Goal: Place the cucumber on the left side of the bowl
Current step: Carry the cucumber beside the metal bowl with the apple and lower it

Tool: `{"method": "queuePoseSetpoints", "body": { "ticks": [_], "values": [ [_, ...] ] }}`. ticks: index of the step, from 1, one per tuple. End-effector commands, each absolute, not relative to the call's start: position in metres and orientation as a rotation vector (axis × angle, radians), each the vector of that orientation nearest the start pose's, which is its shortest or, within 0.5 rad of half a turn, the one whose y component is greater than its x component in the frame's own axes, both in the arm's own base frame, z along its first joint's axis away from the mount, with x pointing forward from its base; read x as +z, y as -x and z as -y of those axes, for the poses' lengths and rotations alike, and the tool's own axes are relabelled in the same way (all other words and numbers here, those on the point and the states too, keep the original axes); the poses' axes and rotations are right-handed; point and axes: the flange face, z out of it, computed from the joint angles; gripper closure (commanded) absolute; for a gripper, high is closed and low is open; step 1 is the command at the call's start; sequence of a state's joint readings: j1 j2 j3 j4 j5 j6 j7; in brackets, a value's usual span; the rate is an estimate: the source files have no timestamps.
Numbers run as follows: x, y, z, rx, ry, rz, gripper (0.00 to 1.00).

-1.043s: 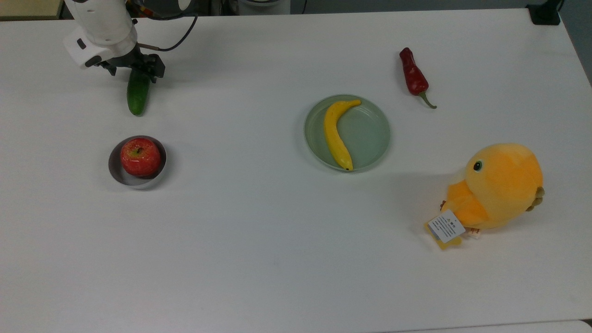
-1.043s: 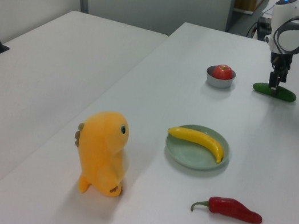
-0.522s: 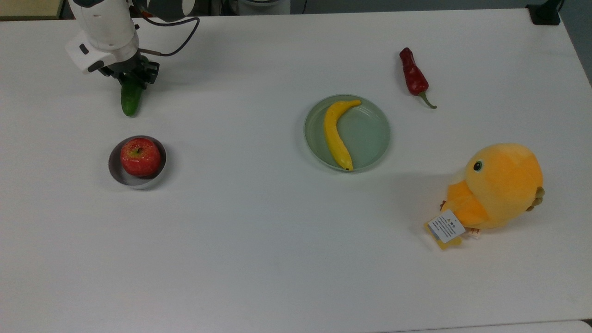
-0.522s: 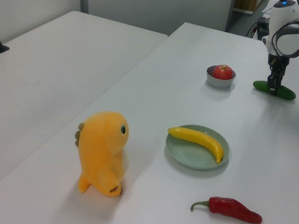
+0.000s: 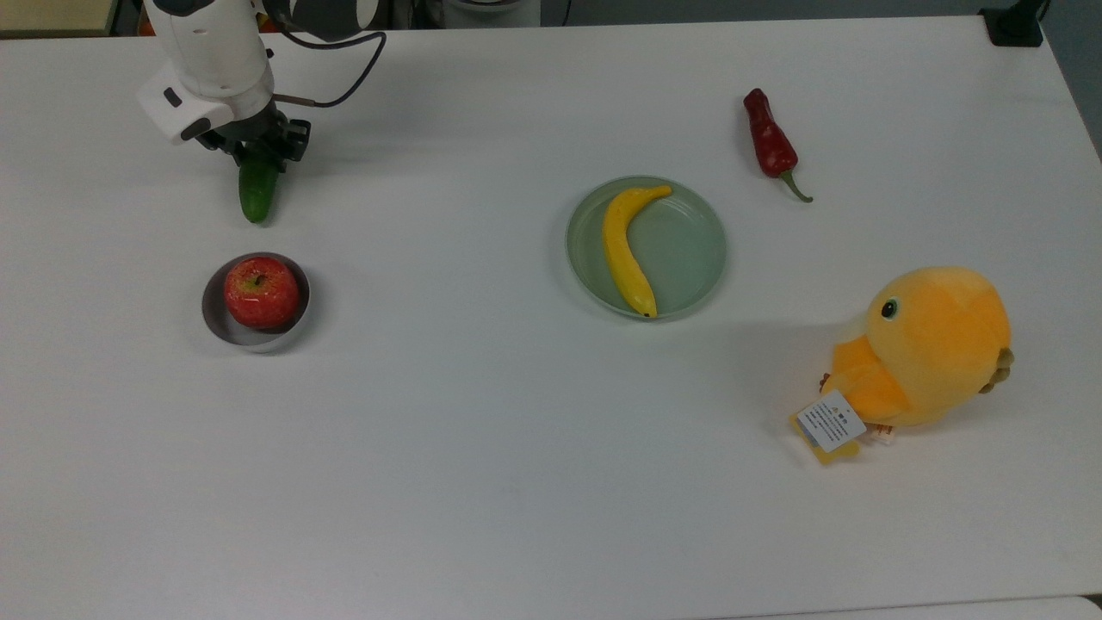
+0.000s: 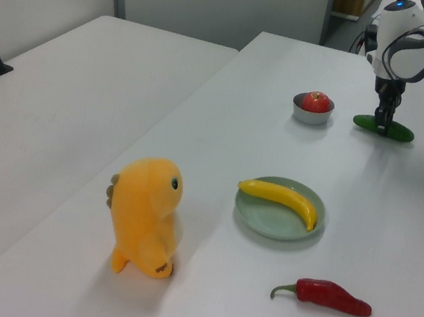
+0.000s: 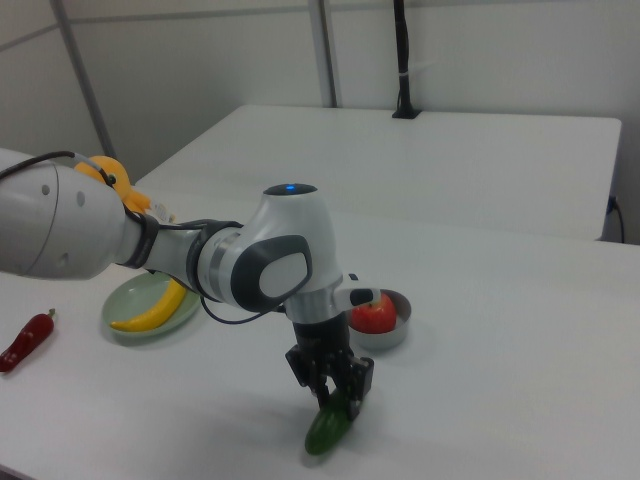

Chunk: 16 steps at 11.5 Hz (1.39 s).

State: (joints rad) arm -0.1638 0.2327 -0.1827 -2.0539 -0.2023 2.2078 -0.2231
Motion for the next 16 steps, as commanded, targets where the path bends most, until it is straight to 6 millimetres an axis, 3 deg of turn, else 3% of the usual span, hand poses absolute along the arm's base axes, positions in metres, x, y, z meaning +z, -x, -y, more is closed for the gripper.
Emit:
{"method": "queuePoseSetpoints", "body": {
  "ticks": [1, 4, 6, 7, 10, 14, 16],
  "values": [
    [0.361, -0.546, 0.152, 0.159, 3.294, 0.103, 0.85],
    [0.375, -0.569, 0.093, 0.067, 3.295, 0.118, 0.85],
    [0.384, -0.590, 0.073, -0.017, 3.270, 0.068, 0.84],
    [0.385, -0.611, 0.061, -0.109, 3.227, 0.049, 0.83],
    [0.389, -0.636, 0.060, -0.366, 3.191, -0.020, 0.81],
    [0.381, -0.643, 0.070, -0.440, 3.190, -0.042, 0.79],
    [0.380, -0.642, 0.084, -0.446, 3.197, -0.054, 0.79]
  ]
}}
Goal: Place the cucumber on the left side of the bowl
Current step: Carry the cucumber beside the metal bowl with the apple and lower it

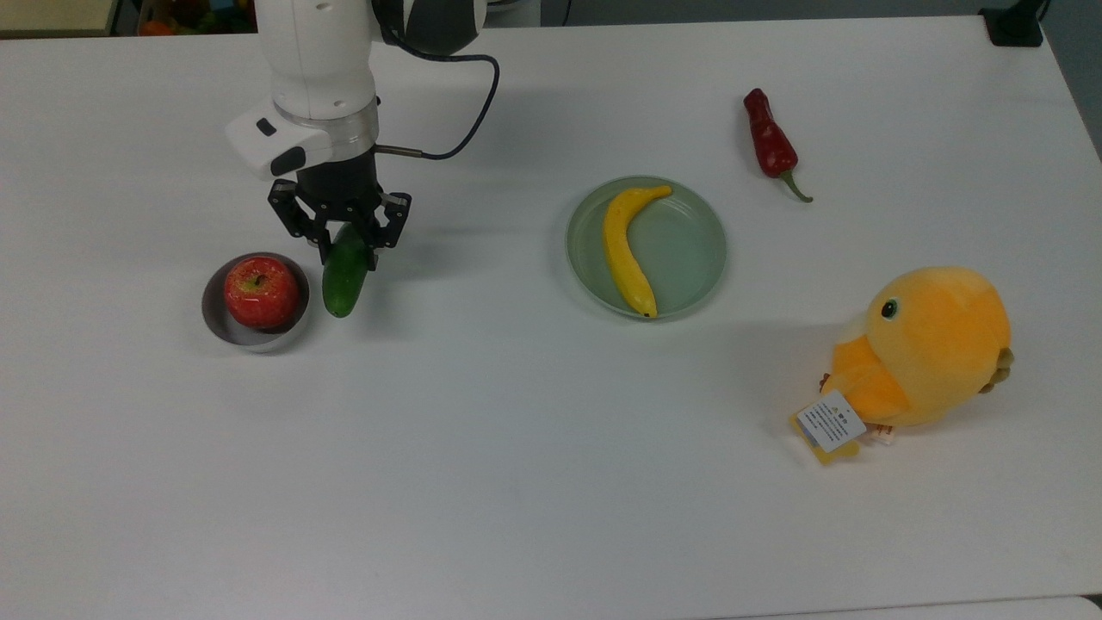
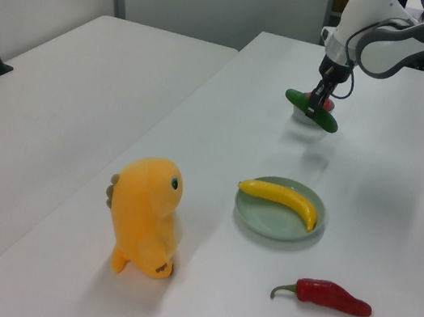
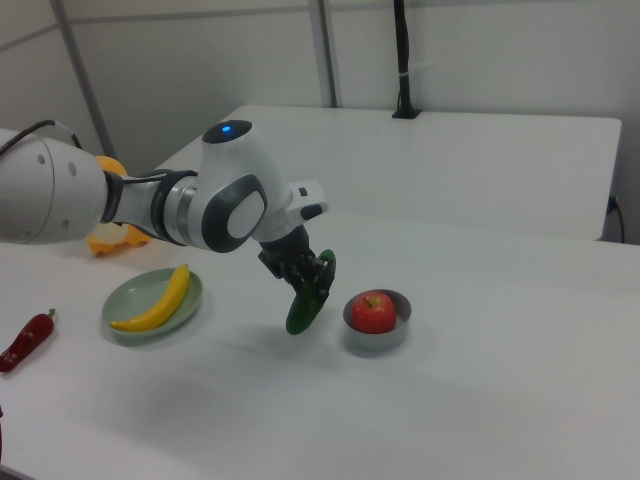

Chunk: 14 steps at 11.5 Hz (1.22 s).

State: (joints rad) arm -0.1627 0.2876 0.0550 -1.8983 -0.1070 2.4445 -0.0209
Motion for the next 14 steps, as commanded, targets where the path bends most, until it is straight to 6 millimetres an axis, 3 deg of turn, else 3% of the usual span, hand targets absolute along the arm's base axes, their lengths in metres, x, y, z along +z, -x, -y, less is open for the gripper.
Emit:
{"method": "queuePoseSetpoints", "body": {
  "ticks": [1, 3, 4, 5, 13, 14],
  "values": [
    [0.383, -0.642, 0.086, -0.466, 3.196, -0.058, 0.79],
    [0.380, -0.642, 0.092, -0.463, 3.198, -0.069, 0.78],
    [0.378, -0.642, 0.092, -0.458, 3.198, -0.069, 0.68],
    [0.377, -0.642, 0.092, -0.456, 3.198, -0.069, 0.67],
    [0.362, -0.642, 0.092, -0.416, 3.214, -0.040, 0.66],
    [0.361, -0.642, 0.092, -0.413, 3.214, -0.040, 0.46]
  ]
}}
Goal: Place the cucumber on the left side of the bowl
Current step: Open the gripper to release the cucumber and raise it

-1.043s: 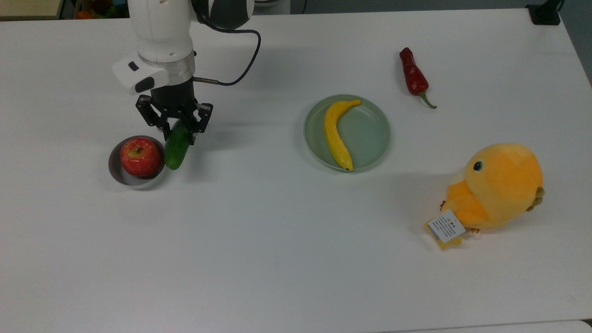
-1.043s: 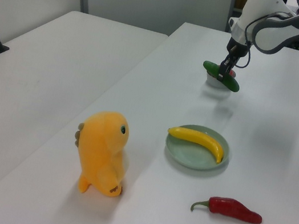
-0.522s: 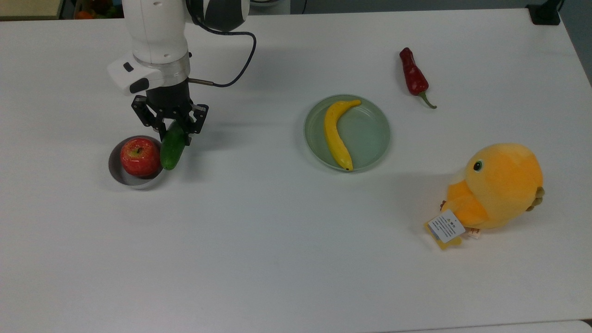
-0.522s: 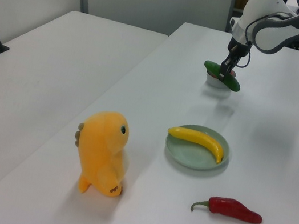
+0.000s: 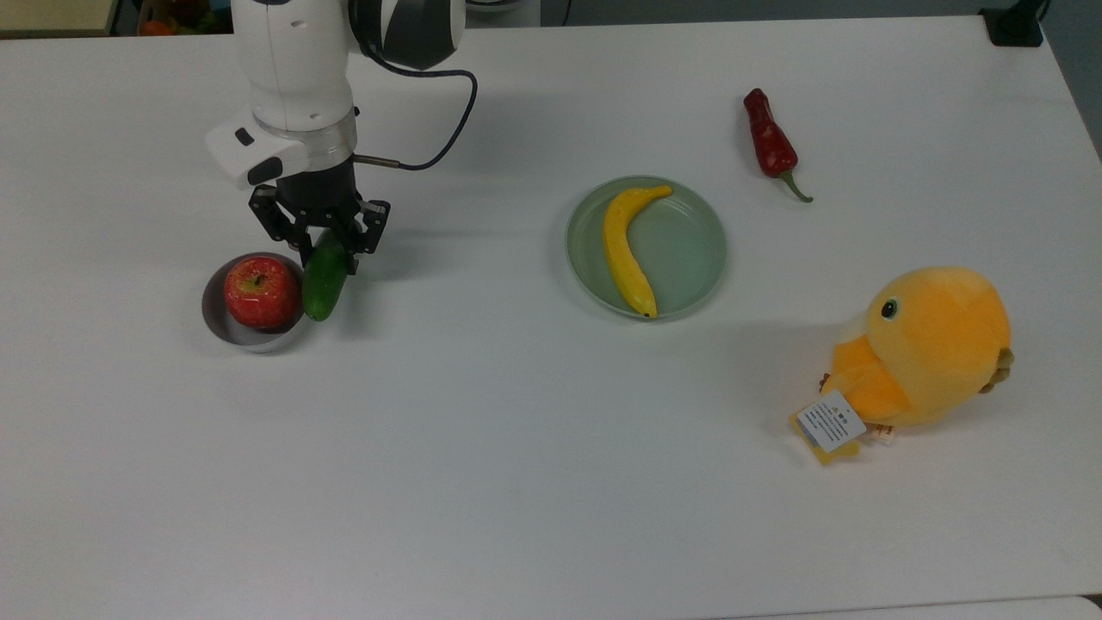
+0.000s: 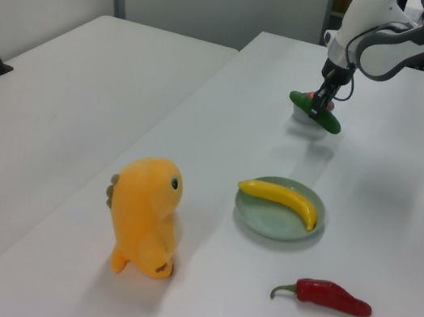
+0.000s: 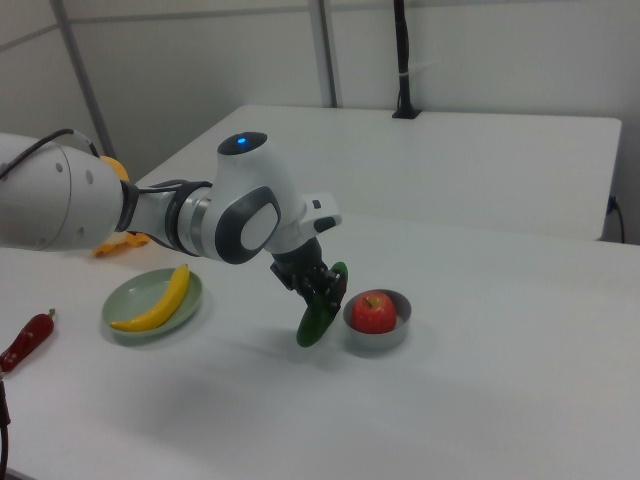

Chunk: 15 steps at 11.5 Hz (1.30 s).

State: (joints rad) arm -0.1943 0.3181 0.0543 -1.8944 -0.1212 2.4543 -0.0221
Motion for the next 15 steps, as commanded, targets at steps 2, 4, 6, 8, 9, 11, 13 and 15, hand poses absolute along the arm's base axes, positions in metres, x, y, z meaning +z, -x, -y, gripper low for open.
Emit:
{"method": "queuePoseSetpoints", "body": {
  "ticks": [2, 4, 6, 8, 9, 11, 13, 15],
  "values": [
    [0.360, -0.641, 0.092, -0.409, 3.215, -0.043, 0.13],
    [0.362, -0.642, 0.091, -0.411, 3.214, -0.045, 0.00],
    [0.369, -0.640, 0.089, -0.412, 3.208, -0.069, 0.00],
    [0.395, -0.630, 0.085, -0.327, 3.219, -0.084, 0.00],
    [0.414, -0.623, 0.082, -0.300, 3.224, -0.087, 0.00],
    [0.451, -0.606, 0.067, -0.241, 3.235, -0.061, 0.00],
    [0.490, -0.588, 0.048, -0.172, 3.238, -0.041, 0.00],
    [0.526, -0.585, 0.034, -0.111, 3.187, -0.050, 0.00]
  ]
}}
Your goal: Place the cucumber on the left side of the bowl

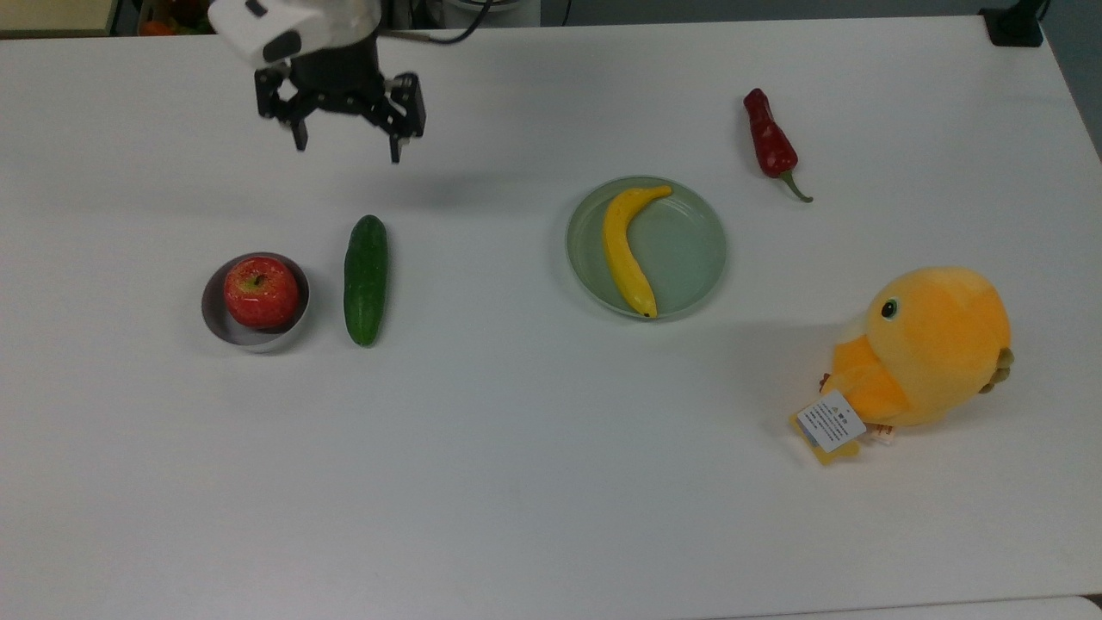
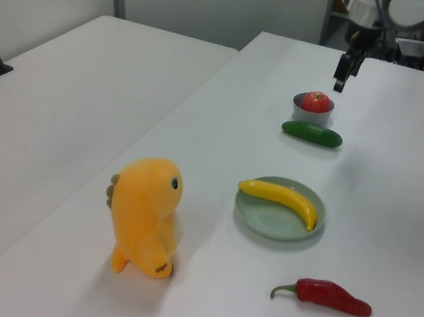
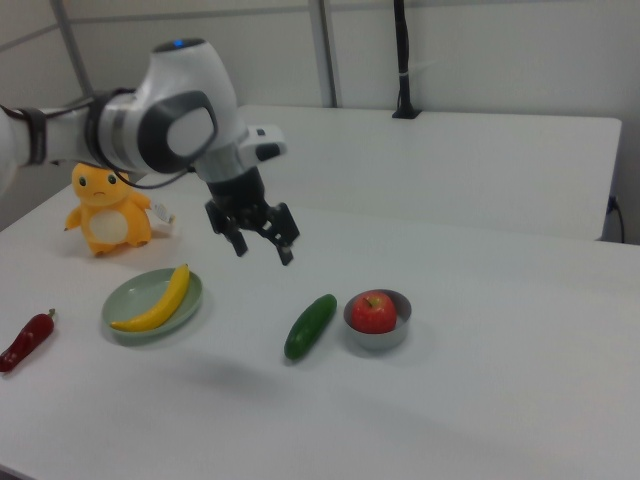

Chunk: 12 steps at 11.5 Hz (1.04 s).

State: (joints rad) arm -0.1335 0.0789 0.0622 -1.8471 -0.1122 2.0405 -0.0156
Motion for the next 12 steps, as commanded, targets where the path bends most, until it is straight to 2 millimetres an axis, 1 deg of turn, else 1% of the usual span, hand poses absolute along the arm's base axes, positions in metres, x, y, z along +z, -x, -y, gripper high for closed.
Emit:
{"method": "queuePoseSetpoints", "body": {
  "ticks": [1, 2, 3, 4, 6, 9, 12],
  "values": [
    [0.540, -0.586, 0.029, -0.118, 3.148, -0.075, 0.00],
    [0.554, -0.589, 0.027, -0.165, 3.112, -0.114, 0.00],
    [0.561, -0.591, 0.025, -0.195, 3.061, -0.187, 0.00],
    [0.563, -0.593, 0.016, -0.217, 3.041, -0.214, 0.00],
    [0.562, -0.594, -0.003, -0.217, 3.046, -0.200, 0.00],
    [0.560, -0.594, -0.006, -0.213, 3.054, -0.146, 0.00],
    [0.559, -0.594, -0.005, -0.208, 3.059, -0.098, 0.00]
  ]
}}
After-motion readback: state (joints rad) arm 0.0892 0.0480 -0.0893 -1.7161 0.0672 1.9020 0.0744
